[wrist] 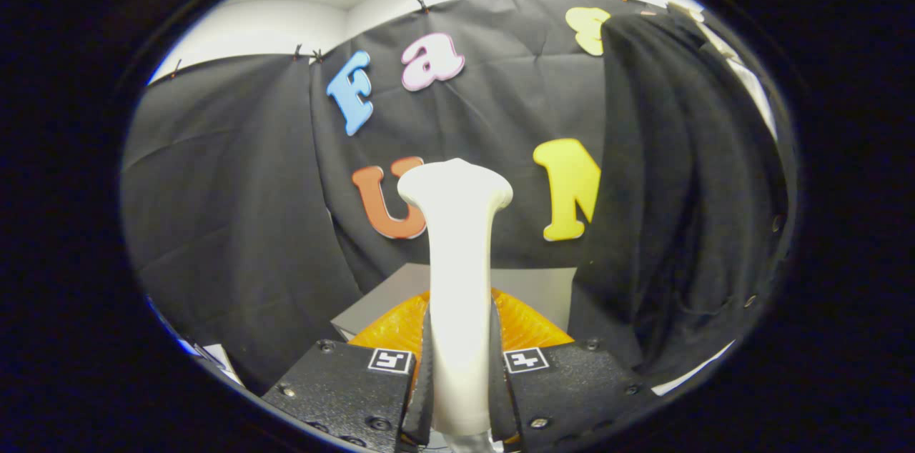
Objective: Iron the clothes twice with a garment steamer, once on the left side and once on the right side.
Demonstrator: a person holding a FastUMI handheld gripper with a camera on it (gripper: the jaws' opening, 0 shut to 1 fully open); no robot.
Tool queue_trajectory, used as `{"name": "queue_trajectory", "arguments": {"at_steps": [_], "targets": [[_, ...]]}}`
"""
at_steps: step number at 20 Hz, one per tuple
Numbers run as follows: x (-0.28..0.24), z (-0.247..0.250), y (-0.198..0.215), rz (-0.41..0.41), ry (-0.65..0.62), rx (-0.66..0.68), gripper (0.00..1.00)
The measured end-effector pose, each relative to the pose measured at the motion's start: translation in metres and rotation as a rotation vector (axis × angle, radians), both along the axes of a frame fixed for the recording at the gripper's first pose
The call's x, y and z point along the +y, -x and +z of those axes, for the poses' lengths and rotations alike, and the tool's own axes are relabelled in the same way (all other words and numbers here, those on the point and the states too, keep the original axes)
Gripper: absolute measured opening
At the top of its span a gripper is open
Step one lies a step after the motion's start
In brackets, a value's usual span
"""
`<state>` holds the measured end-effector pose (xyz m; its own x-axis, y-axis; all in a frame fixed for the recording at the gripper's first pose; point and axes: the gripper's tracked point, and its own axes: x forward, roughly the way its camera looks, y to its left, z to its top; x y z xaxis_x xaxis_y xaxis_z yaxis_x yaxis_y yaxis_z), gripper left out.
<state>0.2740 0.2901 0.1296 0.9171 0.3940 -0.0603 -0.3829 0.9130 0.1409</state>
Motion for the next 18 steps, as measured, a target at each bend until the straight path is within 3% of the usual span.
{"name": "queue_trajectory", "arguments": {"at_steps": [8,14,18], "targets": [[-0.094,0.094,0.083,-0.171,-0.037,-0.204,0.33],[-0.196,0.13,0.093,-0.346,-0.049,-0.257,0.34],[-0.245,0.148,0.076,-0.448,-0.012,-0.294,0.33]]}}
